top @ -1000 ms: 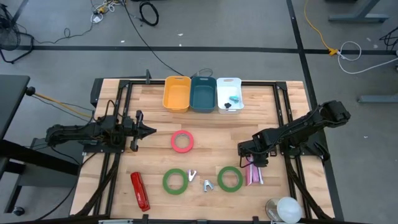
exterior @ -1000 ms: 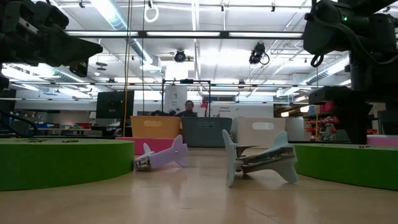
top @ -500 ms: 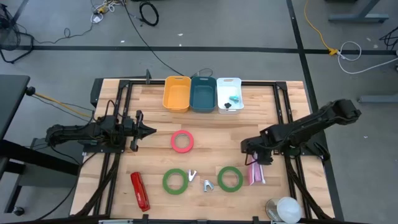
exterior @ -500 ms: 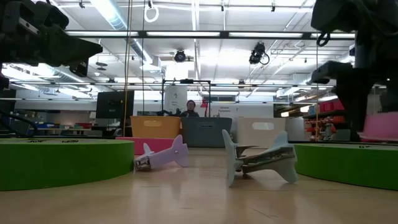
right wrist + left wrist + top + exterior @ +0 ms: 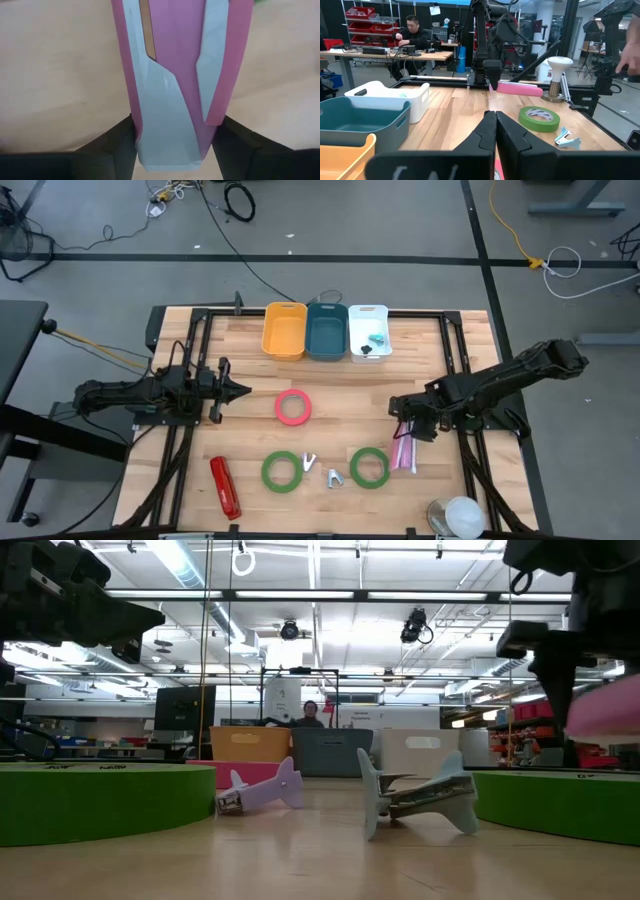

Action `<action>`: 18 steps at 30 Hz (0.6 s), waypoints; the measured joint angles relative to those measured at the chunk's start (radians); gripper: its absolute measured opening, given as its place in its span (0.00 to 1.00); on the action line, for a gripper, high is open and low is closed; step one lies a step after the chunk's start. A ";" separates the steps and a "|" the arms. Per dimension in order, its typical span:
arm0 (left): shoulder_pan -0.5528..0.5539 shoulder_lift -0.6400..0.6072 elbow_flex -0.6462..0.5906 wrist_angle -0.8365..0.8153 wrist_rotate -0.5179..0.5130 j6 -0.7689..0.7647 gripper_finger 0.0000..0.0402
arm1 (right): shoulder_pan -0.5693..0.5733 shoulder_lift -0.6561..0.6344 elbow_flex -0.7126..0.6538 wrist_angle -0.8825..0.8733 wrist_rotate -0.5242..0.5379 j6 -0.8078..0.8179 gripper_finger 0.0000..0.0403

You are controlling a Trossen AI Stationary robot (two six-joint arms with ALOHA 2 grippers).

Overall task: Pick and place Stapler, Stapler remover, tape
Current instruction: Put the pink stapler into the dark blue bin

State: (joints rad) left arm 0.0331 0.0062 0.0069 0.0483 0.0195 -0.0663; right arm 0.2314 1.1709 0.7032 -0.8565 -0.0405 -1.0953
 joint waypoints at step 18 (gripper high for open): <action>0.000 0.000 0.000 0.000 0.000 0.000 0.02 | -0.253 0.133 0.354 0.086 0.094 0.345 0.53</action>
State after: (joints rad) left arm 0.0333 0.0063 0.0068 0.0483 0.0193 -0.0662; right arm -0.0214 1.3035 1.0573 -0.7701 0.0533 -0.7506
